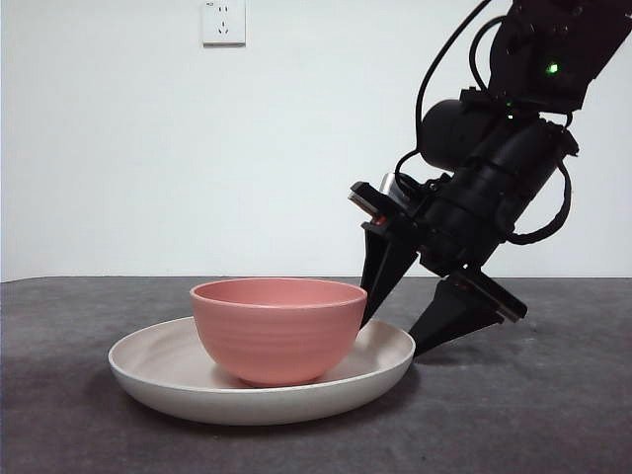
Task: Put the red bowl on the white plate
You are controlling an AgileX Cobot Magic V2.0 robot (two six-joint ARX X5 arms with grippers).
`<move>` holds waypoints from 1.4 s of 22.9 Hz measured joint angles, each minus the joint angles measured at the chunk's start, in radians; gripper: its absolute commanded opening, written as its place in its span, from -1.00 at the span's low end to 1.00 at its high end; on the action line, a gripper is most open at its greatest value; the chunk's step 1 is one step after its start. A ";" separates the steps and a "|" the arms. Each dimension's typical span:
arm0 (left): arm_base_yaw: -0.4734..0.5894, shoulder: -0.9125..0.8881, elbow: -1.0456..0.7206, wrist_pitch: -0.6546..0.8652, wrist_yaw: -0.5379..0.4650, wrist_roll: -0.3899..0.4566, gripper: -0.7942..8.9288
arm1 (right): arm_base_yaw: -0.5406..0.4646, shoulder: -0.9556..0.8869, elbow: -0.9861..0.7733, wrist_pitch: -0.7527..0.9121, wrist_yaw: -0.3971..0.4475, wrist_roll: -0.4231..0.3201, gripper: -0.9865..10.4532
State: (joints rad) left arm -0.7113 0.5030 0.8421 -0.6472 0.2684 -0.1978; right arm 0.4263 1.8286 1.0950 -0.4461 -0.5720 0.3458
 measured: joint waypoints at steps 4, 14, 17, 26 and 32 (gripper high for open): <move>0.000 0.000 0.000 0.000 0.000 0.000 0.27 | -0.053 -0.091 0.000 -0.049 0.023 -0.001 -0.34; 0.000 0.000 0.000 0.000 0.000 0.000 0.27 | -0.130 -0.638 0.000 -0.321 0.070 -0.091 0.06; 0.000 0.000 0.000 0.000 0.000 0.000 0.27 | -0.117 -0.752 0.000 -0.407 0.107 -0.119 0.09; 0.000 0.000 0.000 0.000 0.000 0.000 0.27 | -0.086 -1.017 0.000 -0.587 0.189 -0.256 0.14; 0.000 0.000 0.000 0.000 0.000 0.000 0.27 | -0.086 -1.099 0.000 -0.602 0.192 -0.271 0.14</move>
State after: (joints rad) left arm -0.7113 0.5030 0.8421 -0.6472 0.2684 -0.1978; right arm 0.3401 0.7296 1.0954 -1.0481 -0.3798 0.0746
